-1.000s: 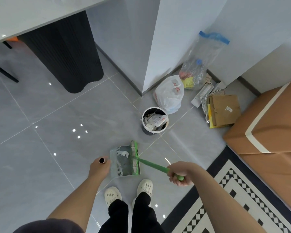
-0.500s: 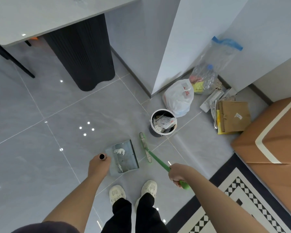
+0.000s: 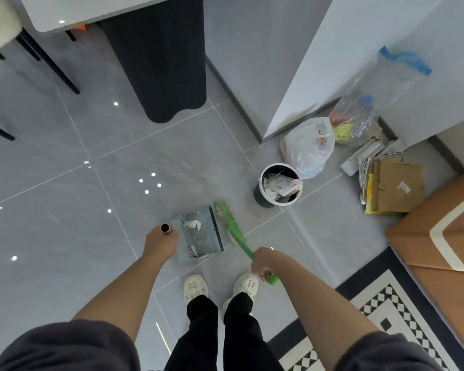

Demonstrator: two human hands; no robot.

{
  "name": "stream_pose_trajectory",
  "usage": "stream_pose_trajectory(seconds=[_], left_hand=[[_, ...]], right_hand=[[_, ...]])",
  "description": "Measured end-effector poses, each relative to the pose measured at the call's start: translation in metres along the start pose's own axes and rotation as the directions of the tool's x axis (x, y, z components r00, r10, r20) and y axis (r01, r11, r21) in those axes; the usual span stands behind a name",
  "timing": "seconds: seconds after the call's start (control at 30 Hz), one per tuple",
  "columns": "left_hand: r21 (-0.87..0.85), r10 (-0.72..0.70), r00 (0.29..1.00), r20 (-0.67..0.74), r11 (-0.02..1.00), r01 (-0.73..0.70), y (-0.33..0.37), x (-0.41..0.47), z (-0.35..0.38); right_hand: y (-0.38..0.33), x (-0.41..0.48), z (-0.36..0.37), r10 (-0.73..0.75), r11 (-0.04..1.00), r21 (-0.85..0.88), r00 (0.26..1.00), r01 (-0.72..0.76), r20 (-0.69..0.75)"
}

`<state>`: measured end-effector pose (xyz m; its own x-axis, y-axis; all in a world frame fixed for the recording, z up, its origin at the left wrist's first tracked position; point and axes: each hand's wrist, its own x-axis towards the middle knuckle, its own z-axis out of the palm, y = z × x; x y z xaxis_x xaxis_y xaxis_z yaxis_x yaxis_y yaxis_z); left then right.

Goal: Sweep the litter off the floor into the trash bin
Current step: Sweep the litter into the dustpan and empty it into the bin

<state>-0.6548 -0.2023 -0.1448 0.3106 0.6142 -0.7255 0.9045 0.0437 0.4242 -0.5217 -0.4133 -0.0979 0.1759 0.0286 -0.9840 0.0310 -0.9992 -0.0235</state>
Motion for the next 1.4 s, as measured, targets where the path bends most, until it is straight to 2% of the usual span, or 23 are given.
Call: stream_pose_trajectory(seconds=[0.17, 0.3, 0.5, 0.73, 0.9, 0.97, 1.1, 1.17, 1.27, 1.3, 1.4], left_hand=[[-0.107, 0.02, 0.999, 0.027, 0.994, -0.017, 0.004, -0.017, -0.019], [-0.126, 0.066, 0.997, -0.049, 0.989, -0.072, 0.02, -0.053, -0.031], [-0.169, 0.155, 0.982, -0.111, 0.971, -0.172, 0.06, -0.087, -0.058], [-0.272, 0.375, 0.918, -0.127, 0.877, -0.396, 0.117, -0.154, -0.048], [-0.221, 0.604, 0.791, -0.098, 0.762, -0.609, 0.144, -0.202, -0.008], [-0.195, 0.689, 0.72, -0.088, 0.697, -0.691, 0.146, -0.21, 0.014], [-0.022, 0.795, 0.606, -0.018, 0.606, -0.795, 0.144, -0.217, 0.057], [0.075, 0.786, 0.615, 0.059, 0.611, -0.788, 0.139, -0.217, 0.076], [0.159, 0.676, 0.711, 0.193, 0.694, -0.702, 0.126, -0.221, 0.098], [0.266, 0.698, 0.687, 0.204, 0.636, -0.725, 0.118, -0.221, 0.101], [0.287, 0.689, 0.677, 0.261, 0.614, -0.735, 0.097, -0.213, 0.107]], right_hand=[[0.008, -0.054, 0.0, -0.162, 0.987, 0.006, 0.986, 0.162, -0.035], [0.023, -0.106, 0.008, -0.258, 0.963, 0.032, 0.954, 0.266, -0.15], [0.055, -0.162, -0.009, -0.314, 0.928, 0.108, 0.902, 0.358, -0.295], [0.113, -0.197, -0.052, -0.33, 0.893, 0.127, 0.819, 0.432, -0.47], [0.164, -0.21, -0.08, -0.304, 0.913, 0.047, 0.753, 0.405, -0.584], [0.185, -0.212, -0.087, -0.304, 0.915, 0.029, 0.736, 0.402, -0.605], [0.222, -0.211, -0.1, -0.287, 0.934, -0.02, 0.718, 0.356, -0.634], [0.235, -0.209, -0.104, -0.27, 0.946, -0.035, 0.725, 0.321, -0.634], [0.251, -0.202, -0.109, -0.257, 0.956, -0.054, 0.74, 0.287, -0.622], [0.254, -0.2, -0.11, -0.253, 0.96, -0.061, 0.748, 0.274, -0.614], [0.261, -0.191, -0.109, -0.237, 0.969, -0.086, 0.777, 0.23, -0.583]])
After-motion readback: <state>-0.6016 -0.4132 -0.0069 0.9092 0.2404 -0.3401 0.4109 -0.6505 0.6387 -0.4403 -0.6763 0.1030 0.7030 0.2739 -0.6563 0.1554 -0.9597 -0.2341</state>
